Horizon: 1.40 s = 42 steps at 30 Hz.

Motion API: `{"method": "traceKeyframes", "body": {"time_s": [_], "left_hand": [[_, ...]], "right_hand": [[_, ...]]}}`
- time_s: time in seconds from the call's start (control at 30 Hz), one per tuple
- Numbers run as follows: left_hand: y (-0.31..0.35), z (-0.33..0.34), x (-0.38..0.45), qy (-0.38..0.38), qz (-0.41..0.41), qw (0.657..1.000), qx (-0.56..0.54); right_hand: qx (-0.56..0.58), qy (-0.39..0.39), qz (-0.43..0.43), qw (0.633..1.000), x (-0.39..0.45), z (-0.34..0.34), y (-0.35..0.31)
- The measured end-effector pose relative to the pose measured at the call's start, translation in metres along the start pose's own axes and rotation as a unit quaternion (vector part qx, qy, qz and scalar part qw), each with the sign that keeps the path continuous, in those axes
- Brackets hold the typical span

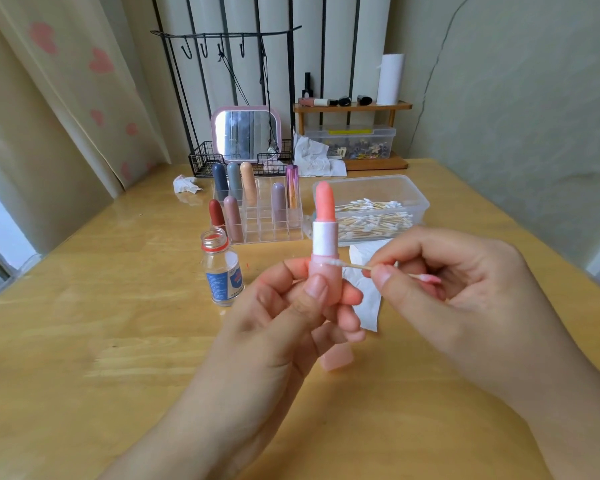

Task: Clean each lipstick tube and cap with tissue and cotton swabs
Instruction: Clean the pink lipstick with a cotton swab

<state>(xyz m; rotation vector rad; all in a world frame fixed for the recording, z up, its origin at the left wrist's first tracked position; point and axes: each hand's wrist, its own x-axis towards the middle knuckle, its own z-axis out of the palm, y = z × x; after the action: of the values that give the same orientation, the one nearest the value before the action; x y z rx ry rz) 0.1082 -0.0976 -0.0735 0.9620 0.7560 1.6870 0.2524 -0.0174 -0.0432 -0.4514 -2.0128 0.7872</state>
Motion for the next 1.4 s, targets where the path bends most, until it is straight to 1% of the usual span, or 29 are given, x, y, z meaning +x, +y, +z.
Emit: {"method": "traceKeyframes", "body": {"time_s": [0.13, 0.23, 0.33, 0.4, 0.53, 0.67, 0.83, 0.93, 1.0, 1.1, 1.13, 1.3, 1.4], "left_hand": [[-0.002, -0.001, 0.003, -0.005, -0.016, 0.998, -0.055], [-0.006, -0.007, 0.005, -0.050, -0.028, 0.994, -0.091], [-0.008, -0.009, 0.006, -0.077, -0.043, 0.988, -0.127], [-0.008, -0.008, 0.006, -0.091, -0.050, 0.984, -0.147], [-0.008, -0.007, 0.008, -0.084, -0.049, 0.980, -0.175], [-0.008, -0.007, 0.007, -0.078, -0.047, 0.980, -0.179], [-0.006, -0.005, 0.004, -0.050, -0.053, 0.986, -0.149], [-0.007, -0.001, 0.001, -0.026, -0.054, 0.994, -0.094], [-0.007, -0.003, 0.001, -0.014, -0.055, 0.996, -0.063], [-0.006, -0.007, 0.003, -0.034, -0.052, 0.996, -0.071], [-0.006, -0.008, 0.004, -0.036, -0.052, 0.995, -0.075], [-0.007, -0.009, 0.006, -0.045, -0.055, 0.995, -0.067], [-0.006, -0.008, 0.006, -0.005, -0.051, 0.998, -0.029]], "right_hand": [[0.007, 0.017, 0.016, 1.000, 0.002, -0.004, 0.004], [0.019, 0.008, 0.005, 1.000, 0.001, -0.002, 0.003], [0.025, -0.012, -0.008, 1.000, -0.001, 0.002, 0.001], [0.015, -0.007, -0.003, 1.000, 0.000, 0.001, 0.001], [0.001, 0.018, 0.008, 1.000, 0.001, -0.005, 0.001], [0.003, 0.000, -0.010, 1.000, -0.001, 0.002, 0.001], [-0.012, 0.003, -0.014, 1.000, -0.001, 0.004, -0.001], [0.036, -0.024, -0.013, 0.999, -0.003, 0.008, -0.005], [0.021, -0.020, -0.018, 0.999, -0.003, 0.007, -0.005], [-0.051, 0.016, -0.004, 0.999, 0.000, -0.001, 0.001], [-0.060, 0.023, 0.002, 0.998, 0.000, -0.004, 0.002], [-0.020, 0.007, -0.003, 1.000, -0.001, -0.001, 0.002], [-0.022, 0.004, 0.013, 1.000, 0.000, 0.001, 0.004]]}}
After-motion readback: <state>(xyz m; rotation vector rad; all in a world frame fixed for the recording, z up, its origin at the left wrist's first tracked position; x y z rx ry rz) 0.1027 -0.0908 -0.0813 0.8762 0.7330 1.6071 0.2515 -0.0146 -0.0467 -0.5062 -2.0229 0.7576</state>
